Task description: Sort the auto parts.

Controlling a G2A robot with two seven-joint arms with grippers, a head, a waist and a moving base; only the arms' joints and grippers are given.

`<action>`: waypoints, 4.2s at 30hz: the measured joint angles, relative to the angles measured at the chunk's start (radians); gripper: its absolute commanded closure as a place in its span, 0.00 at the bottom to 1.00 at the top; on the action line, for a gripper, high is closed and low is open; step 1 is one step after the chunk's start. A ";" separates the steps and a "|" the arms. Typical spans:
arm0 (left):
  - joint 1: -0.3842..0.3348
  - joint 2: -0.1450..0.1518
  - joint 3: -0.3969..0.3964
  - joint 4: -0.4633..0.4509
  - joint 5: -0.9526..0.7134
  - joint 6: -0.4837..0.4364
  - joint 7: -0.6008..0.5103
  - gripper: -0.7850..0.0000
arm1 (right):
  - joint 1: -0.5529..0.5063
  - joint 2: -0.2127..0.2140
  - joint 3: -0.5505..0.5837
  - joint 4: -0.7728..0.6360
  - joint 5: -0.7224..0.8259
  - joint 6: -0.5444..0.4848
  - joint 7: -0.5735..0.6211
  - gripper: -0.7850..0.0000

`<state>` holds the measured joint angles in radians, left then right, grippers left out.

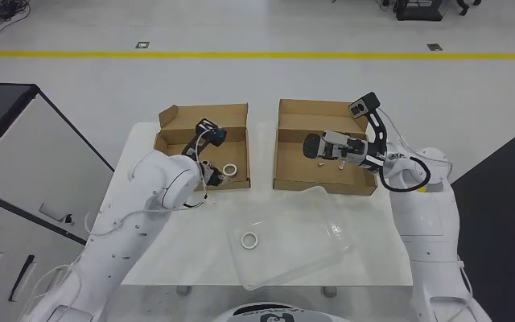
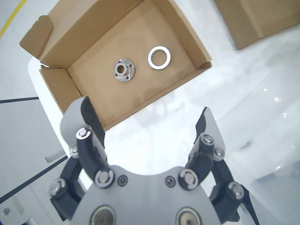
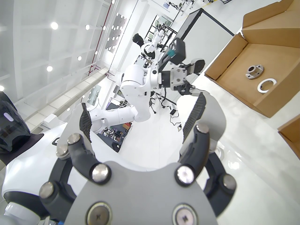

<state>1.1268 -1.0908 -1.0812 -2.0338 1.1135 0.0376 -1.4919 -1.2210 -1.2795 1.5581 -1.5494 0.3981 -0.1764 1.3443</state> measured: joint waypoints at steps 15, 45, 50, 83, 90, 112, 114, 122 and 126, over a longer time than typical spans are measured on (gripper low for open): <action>0.094 0.052 0.080 -0.228 -0.092 -0.148 -0.044 0.00 | 0.000 0.000 0.000 0.000 0.000 0.000 0.000 0.00; -0.458 0.146 0.639 -0.161 -0.484 0.088 -0.044 0.19 | 0.000 0.000 0.000 0.000 0.000 0.000 0.000 0.00; -0.516 0.152 0.694 -0.164 -0.506 0.129 -0.044 0.22 | 0.000 0.000 0.000 0.000 0.000 0.000 0.000 0.00; -0.417 0.106 0.737 -0.069 -0.409 0.100 0.061 0.40 | 0.000 0.000 0.000 0.000 0.000 0.000 0.000 0.00; -0.393 0.096 0.742 -0.025 -0.398 0.067 0.050 0.42 | 0.000 0.000 0.000 0.000 0.000 0.000 0.000 0.00; -0.336 0.048 0.785 0.084 -0.246 0.041 -0.002 0.59 | 0.000 0.000 0.000 0.000 0.000 0.000 0.000 0.00; -0.333 0.042 0.787 0.090 -0.235 0.039 -0.008 0.58 | 0.000 0.000 0.000 0.000 0.000 0.000 0.000 0.00; -0.321 0.019 0.794 0.113 -0.192 0.040 -0.023 0.56 | 0.000 0.000 0.000 0.000 0.000 0.000 0.000 0.00; -0.311 0.007 0.791 0.129 -0.196 0.037 -0.024 0.56 | 0.000 0.000 0.000 0.000 0.000 0.000 0.000 0.00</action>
<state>0.8154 -1.0833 -0.2905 -1.9051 0.9172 0.0744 -1.5163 -1.2210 -1.2795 1.5581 -1.5494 0.3981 -0.1764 1.3443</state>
